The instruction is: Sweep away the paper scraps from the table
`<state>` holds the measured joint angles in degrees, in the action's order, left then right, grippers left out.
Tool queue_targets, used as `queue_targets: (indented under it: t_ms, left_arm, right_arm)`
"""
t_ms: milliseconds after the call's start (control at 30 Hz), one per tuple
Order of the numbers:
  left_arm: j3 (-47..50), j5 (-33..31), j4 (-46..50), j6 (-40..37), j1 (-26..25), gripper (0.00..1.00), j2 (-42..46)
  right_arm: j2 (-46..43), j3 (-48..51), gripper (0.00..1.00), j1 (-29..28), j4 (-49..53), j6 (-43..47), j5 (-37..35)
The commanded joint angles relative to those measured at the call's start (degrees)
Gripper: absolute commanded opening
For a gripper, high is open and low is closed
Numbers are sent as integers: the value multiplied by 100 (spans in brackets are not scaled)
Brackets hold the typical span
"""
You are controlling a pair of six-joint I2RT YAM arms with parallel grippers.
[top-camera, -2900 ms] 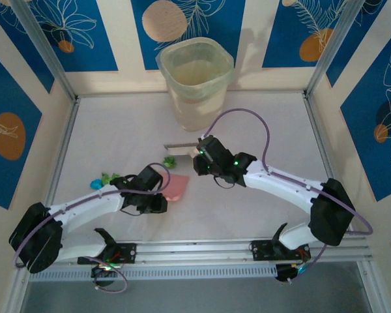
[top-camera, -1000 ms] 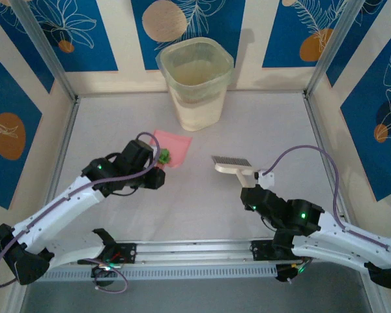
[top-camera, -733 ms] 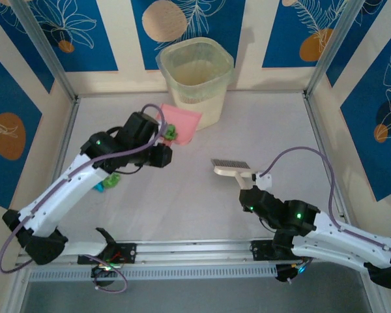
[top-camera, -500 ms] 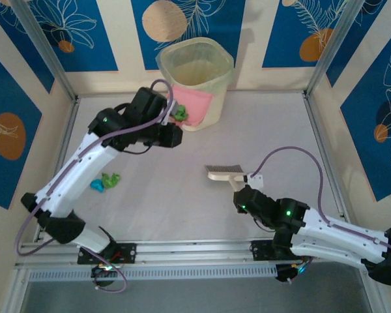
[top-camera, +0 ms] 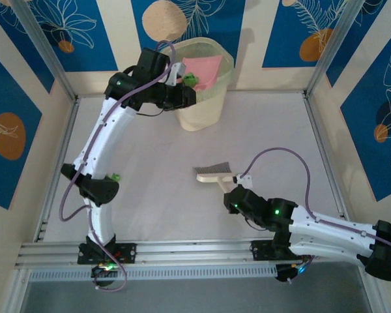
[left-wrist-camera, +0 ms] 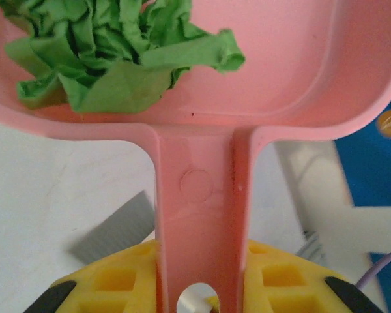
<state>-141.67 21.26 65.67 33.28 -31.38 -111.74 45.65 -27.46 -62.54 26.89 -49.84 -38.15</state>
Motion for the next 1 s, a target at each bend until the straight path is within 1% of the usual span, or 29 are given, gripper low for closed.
queue_targets:
  t_ms: [0,200,333,467,700,867,967]
  left_arm:
    - [-314,1000,-898,733,153,0,-281]
    - [-327,1819,-2391,1908,210,0,-848]
    - [-292,2025,-3291,2635,230,0,-1045]
    - [-31,2102,-4299,3389,305,0,-1068]
    - [164,2199,-5652,4630,488,0,-1306]
    - [186,2157,-5980,4916,580,0,-1468]
    - [353,2138,-6402,5198,637,0,-1495]
  right_arm:
    - [98,39,0,-10,-220,22,282]
    - [208,40,0,-36,-387,25,334]
    - [280,4,0,-74,-357,6,317]
    - [283,4,0,-100,-289,-33,281]
    - [290,-61,0,-142,-231,-45,282]
    - [288,-131,0,-179,-94,-65,237]
    - [293,-138,0,-205,-71,-100,207]
